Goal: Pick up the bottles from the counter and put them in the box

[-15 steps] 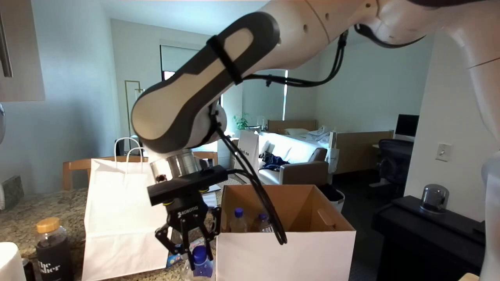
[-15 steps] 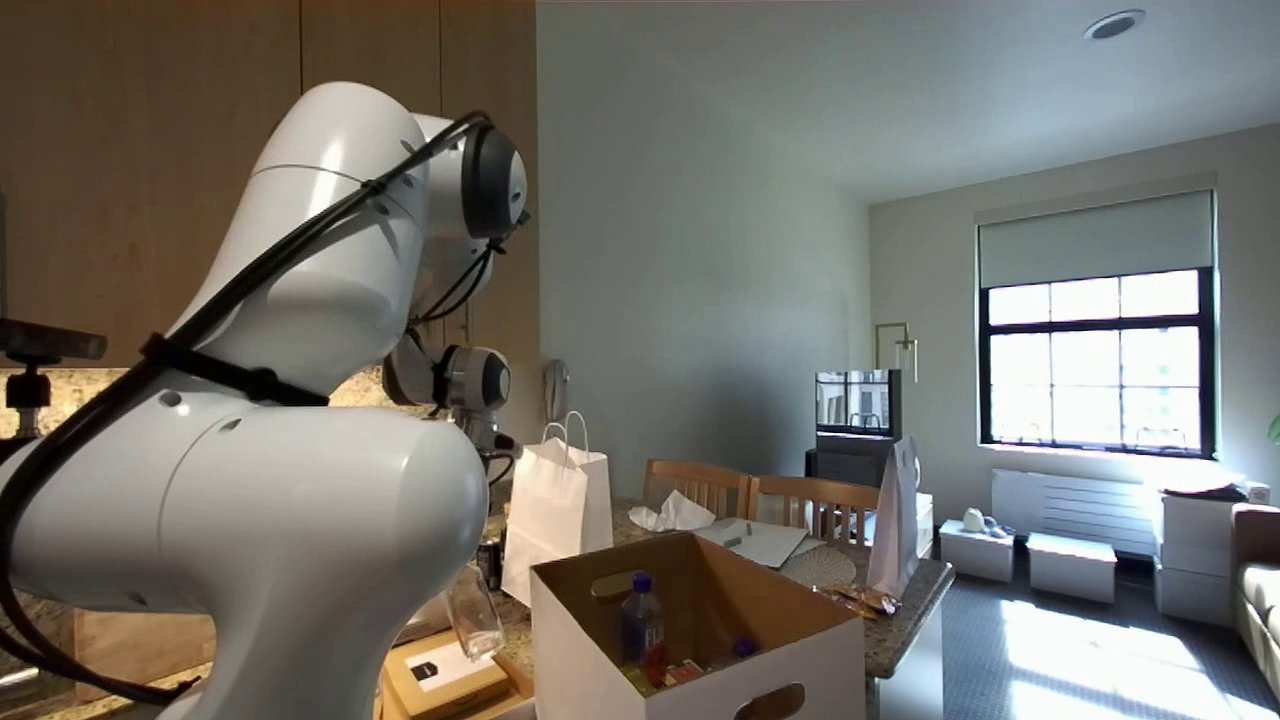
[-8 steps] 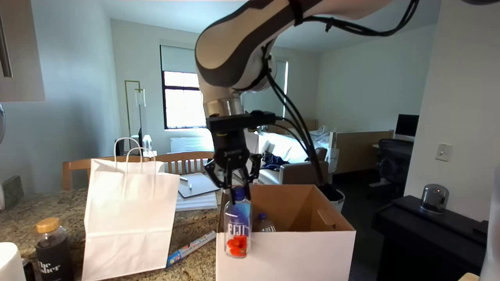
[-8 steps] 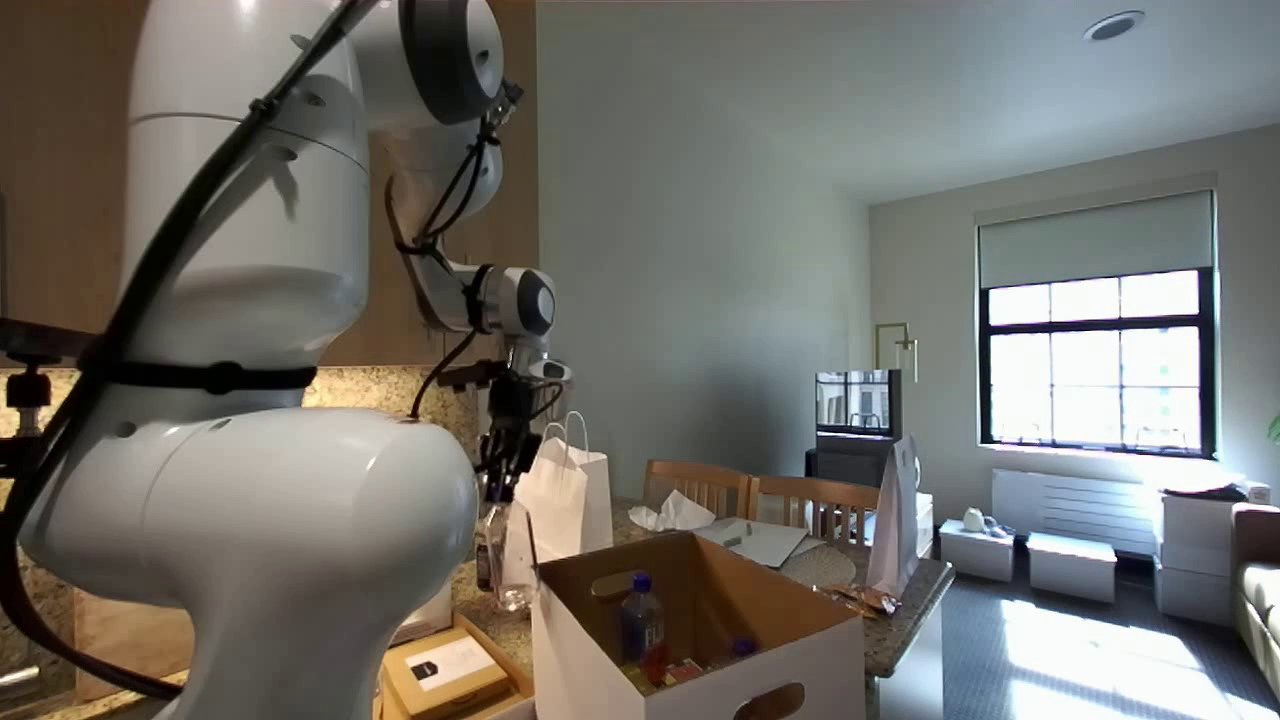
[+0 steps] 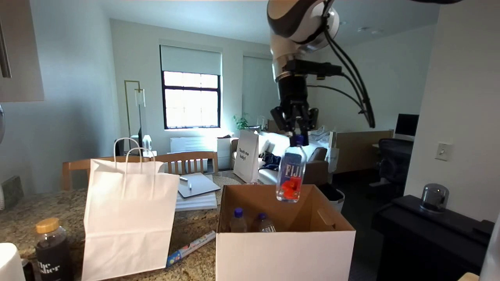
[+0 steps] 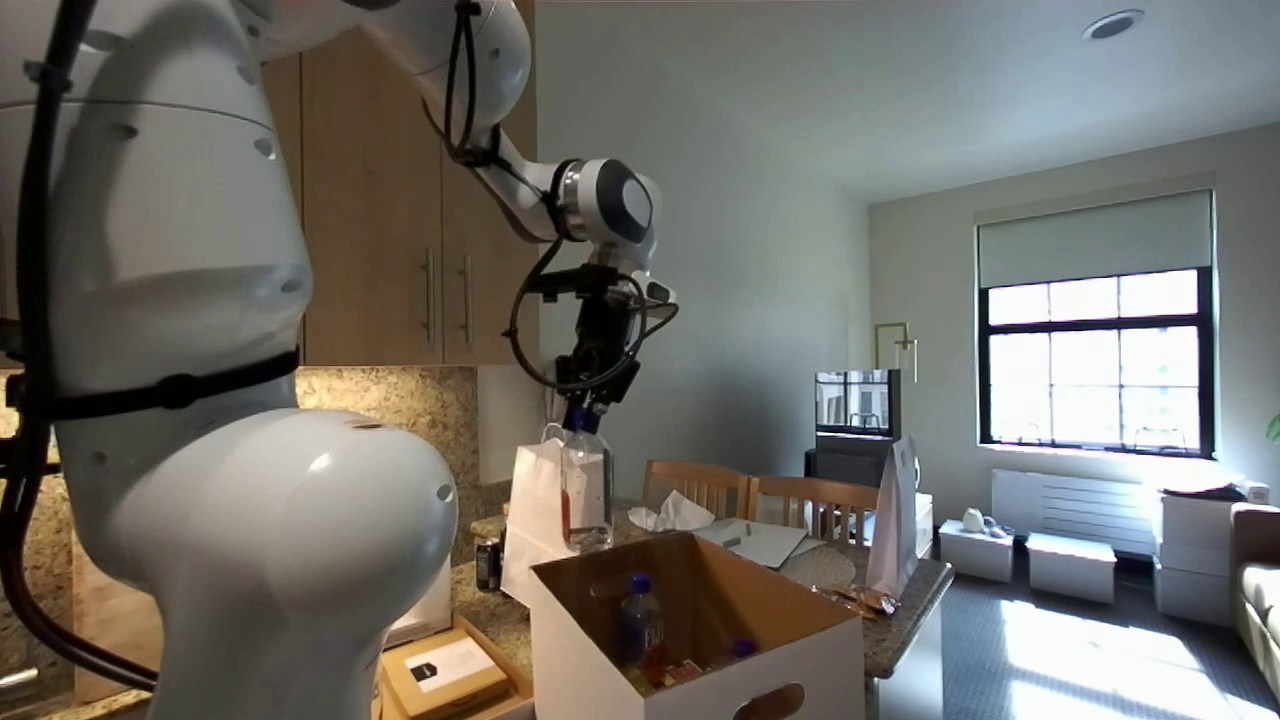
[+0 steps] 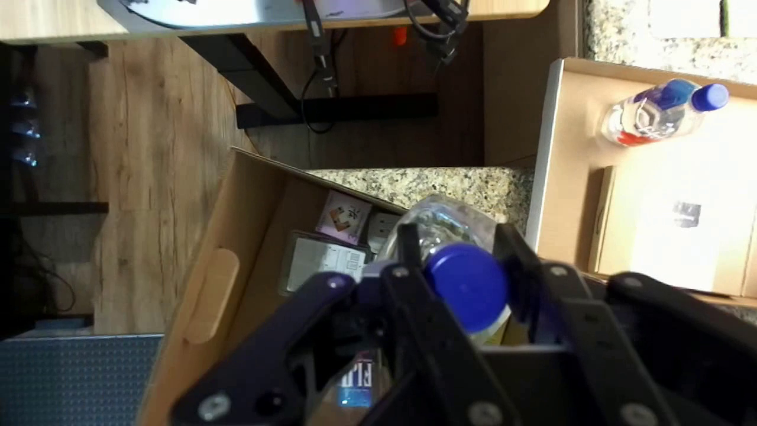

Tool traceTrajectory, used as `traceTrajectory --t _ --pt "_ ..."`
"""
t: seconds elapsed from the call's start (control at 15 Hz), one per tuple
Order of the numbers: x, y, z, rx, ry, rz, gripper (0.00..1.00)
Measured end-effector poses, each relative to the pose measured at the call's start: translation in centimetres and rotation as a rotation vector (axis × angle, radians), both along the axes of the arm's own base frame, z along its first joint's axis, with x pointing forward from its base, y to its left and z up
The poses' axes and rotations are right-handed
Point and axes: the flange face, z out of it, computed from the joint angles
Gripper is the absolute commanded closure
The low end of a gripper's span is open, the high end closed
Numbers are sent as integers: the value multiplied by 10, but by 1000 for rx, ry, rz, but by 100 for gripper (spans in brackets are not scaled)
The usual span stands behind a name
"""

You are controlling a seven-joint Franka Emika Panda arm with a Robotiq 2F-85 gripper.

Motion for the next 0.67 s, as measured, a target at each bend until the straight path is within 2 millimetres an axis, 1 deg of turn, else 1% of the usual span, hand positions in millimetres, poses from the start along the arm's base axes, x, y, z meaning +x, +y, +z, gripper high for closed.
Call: traceTrajectory --t 0.07,0.13,0.2,0.27,0.4,0.67 --pt "-2 -26 8 8 -1 -34 85" --pt "-3 -46 14 16 -7 -66 85" --pt "-4 -61 15 19 -9 -97 85" --pt "-5 -70 11 20 -7 -118 85" --pt "-6 -75 -9 13 5 -147 85" --pt "-6 -63 -68 -32 47 -207 85"
